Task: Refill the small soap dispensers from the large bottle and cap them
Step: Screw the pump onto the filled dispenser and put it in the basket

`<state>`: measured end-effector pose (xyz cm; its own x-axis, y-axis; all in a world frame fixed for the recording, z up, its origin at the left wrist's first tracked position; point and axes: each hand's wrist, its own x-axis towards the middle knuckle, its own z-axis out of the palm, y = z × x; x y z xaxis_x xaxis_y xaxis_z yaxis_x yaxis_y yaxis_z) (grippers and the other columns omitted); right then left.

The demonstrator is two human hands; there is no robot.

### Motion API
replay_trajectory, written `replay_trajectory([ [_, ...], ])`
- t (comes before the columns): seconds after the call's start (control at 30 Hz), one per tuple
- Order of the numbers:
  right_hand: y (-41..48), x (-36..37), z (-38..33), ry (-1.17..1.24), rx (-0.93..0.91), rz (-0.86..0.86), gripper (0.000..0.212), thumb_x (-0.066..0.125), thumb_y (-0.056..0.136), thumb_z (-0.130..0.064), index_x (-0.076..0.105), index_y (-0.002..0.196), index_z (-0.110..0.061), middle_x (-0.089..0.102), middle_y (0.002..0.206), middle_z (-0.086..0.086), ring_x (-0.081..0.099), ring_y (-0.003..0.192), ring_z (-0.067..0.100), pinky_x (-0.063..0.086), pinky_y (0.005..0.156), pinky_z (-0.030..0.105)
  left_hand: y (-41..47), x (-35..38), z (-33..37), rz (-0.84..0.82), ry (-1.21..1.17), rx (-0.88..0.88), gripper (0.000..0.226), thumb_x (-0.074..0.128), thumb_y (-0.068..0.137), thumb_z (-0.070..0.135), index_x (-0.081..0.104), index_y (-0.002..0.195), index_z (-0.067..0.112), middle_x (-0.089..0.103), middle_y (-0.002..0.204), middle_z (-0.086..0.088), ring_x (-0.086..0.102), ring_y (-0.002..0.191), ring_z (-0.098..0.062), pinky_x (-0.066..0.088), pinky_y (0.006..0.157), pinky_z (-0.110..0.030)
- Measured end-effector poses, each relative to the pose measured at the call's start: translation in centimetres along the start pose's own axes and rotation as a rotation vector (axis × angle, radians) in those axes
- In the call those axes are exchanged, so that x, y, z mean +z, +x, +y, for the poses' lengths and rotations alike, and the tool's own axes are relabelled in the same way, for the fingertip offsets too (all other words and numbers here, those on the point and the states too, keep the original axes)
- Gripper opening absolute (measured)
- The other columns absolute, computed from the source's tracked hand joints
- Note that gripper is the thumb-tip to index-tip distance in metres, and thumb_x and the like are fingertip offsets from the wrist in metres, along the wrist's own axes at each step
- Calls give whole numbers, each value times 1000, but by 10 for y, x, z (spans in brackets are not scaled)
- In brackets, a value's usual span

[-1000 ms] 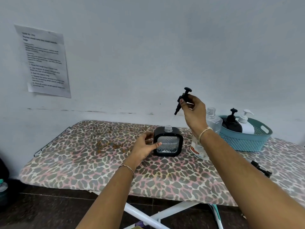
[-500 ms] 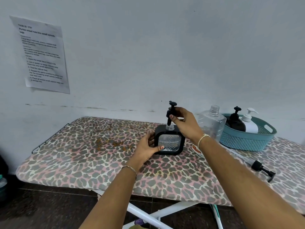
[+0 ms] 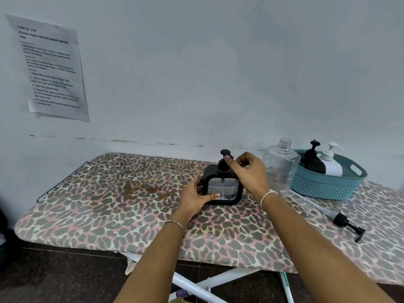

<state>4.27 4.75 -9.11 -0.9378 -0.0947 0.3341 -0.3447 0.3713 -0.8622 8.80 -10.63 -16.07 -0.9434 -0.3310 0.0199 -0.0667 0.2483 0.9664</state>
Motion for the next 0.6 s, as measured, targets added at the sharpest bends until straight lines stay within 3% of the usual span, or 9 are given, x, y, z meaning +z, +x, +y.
replay_trajectory([
  [0.07, -2, 2, 0, 101, 43, -72, 21, 59, 83, -39, 61, 97, -23, 66, 97, -4, 63, 92, 14, 53, 85, 35, -1, 0, 1, -6, 7, -6, 82, 85, 66, 9, 45, 137, 7, 56, 133, -3, 54, 122, -18, 43, 105, -31],
  [0.17, -9, 9, -1, 280, 63, -215, 39, 42, 87, -17, 62, 119, -27, 66, 117, -2, 64, 107, 15, 51, 97, 40, -1, 0, 4, -21, 32, -12, 80, 84, 67, 9, 45, 137, 7, 56, 136, -5, 54, 123, -19, 43, 104, -29],
  [0.3, -12, 13, 3, 184, 67, 41, 28, 43, 81, -30, 65, 97, -38, 72, 91, -4, 69, 89, 15, 54, 87, 46, -2, -2, 11, -43, 112, 5, 75, 82, 70, 11, 46, 136, 6, 56, 134, -5, 51, 126, -20, 40, 102, -27],
  [0.37, -11, 12, 4, 160, 98, 107, 24, 47, 82, -24, 64, 94, -35, 71, 84, -3, 68, 81, 17, 56, 82, 46, -2, -3, 13, -46, 130, -4, 75, 83, 70, 12, 46, 136, 6, 57, 133, -6, 51, 126, -21, 41, 105, -31],
  [0.5, -15, 10, -9, 114, 64, -111, 36, 51, 89, -12, 63, 122, -21, 69, 112, -4, 64, 103, 12, 51, 91, 28, -1, -3, 14, -70, 153, -22, 73, 83, 69, 12, 49, 133, 6, 59, 129, -4, 53, 123, -19, 43, 103, -30],
  [0.57, -16, 13, -11, 130, 84, -143, 34, 51, 88, -15, 64, 119, -23, 70, 107, -6, 65, 104, 13, 50, 95, 30, -1, -4, 16, -79, 169, -19, 72, 84, 69, 14, 50, 132, 7, 60, 127, -4, 55, 121, -19, 44, 101, -29],
  [0.6, -15, 13, -10, 102, 87, -93, 29, 52, 85, -25, 66, 109, -33, 71, 101, -12, 65, 103, 13, 48, 98, 36, -1, -5, 17, -84, 177, -22, 71, 83, 69, 13, 49, 132, 7, 60, 127, -3, 55, 121, -19, 45, 100, -28],
])
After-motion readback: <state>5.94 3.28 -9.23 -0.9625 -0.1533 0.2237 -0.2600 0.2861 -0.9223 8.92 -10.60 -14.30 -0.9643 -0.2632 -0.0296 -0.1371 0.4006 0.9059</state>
